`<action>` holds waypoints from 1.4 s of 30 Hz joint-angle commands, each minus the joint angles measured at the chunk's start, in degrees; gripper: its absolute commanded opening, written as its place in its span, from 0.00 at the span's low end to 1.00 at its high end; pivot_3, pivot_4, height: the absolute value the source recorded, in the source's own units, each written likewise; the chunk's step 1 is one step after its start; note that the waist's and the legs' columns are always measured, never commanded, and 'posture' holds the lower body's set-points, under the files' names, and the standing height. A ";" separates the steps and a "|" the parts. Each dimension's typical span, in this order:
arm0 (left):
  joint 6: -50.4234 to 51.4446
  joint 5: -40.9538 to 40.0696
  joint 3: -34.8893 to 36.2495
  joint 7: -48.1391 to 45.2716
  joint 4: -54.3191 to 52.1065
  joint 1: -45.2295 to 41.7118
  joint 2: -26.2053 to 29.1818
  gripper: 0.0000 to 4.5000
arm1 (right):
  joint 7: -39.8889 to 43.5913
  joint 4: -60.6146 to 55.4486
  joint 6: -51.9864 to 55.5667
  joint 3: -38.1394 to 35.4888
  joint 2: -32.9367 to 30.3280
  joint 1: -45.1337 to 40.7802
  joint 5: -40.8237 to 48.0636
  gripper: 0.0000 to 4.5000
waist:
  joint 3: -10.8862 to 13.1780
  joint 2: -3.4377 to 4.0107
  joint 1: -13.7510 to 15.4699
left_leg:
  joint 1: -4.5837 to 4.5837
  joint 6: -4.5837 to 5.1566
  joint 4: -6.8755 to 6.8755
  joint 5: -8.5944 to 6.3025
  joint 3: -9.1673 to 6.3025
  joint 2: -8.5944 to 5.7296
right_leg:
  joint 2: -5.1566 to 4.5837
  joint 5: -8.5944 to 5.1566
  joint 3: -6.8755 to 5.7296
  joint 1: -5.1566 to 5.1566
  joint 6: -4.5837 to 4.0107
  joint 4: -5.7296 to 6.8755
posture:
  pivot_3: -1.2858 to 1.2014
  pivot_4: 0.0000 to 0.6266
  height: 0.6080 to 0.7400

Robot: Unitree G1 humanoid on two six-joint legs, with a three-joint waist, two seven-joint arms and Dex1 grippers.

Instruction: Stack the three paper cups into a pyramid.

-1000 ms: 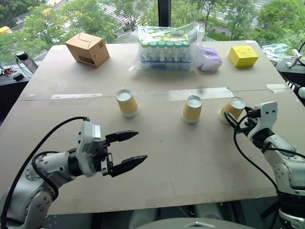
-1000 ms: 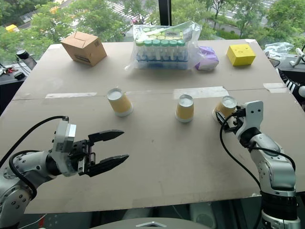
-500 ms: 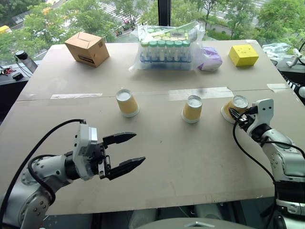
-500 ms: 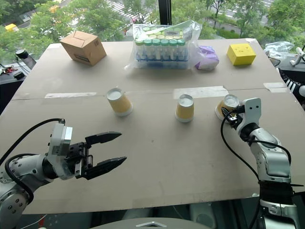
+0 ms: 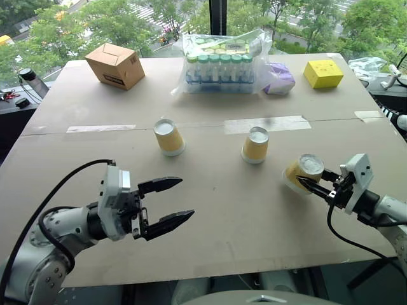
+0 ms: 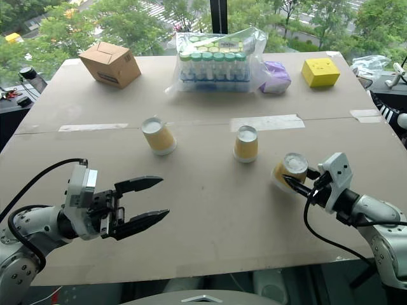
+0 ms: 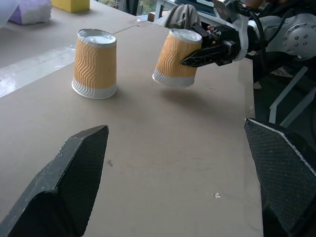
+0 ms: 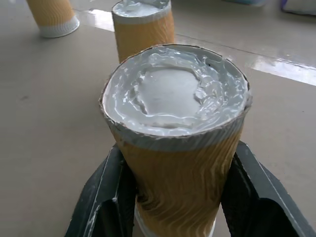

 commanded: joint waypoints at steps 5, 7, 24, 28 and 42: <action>-1.24 0.23 0.89 -1.79 0.44 0.98 0.70 1.00 | -3.40 -4.79 -4.12 7.60 2.37 -0.87 -6.33 0.36 | -0.01 -0.02 0.28 | -0.07 0.00 0.42 0.00 -0.03 0.01 | 0.07 0.07 -0.03 0.11 0.07 0.01 | 0.52 0.24 1.00; -1.26 0.32 1.16 -2.00 0.39 1.66 0.73 1.00 | -3.36 -5.41 -4.83 9.76 3.21 -1.41 -7.01 0.36 | -0.01 -0.01 0.29 | -0.07 0.00 0.49 0.00 -0.03 0.00 | 0.06 0.09 -0.02 0.13 0.08 0.01 | 0.52 0.24 1.00; -0.90 -0.44 3.87 -2.05 -0.87 5.71 1.07 1.00 | 5.60 10.74 -12.00 28.86 9.25 -20.21 -14.82 0.36 | 0.00 -0.01 0.16 | -0.09 0.00 0.50 0.00 -0.07 0.01 | 0.06 0.12 -0.04 0.10 0.05 0.00 | 0.52 0.24 1.00; -0.87 -0.76 4.88 -1.82 -1.58 7.13 0.94 1.00 | 7.02 17.46 -12.47 28.54 12.02 -22.51 -13.56 0.76 | -0.01 -0.02 0.35 | -0.11 0.00 0.50 0.00 -0.10 -0.01 | 0.03 0.12 -0.06 0.10 0.04 0.00 | 0.52 0.24 1.00; -1.31 -4.90 10.58 -1.99 1.06 6.74 0.17 1.00 | 2.62 1.22 8.38 8.00 -0.55 -26.65 6.60 0.99 | 0.02 0.00 0.18 | -0.18 0.03 0.46 -0.02 -0.15 0.00 | 0.02 0.15 -0.14 0.05 0.01 -0.02 | 0.52 0.24 1.00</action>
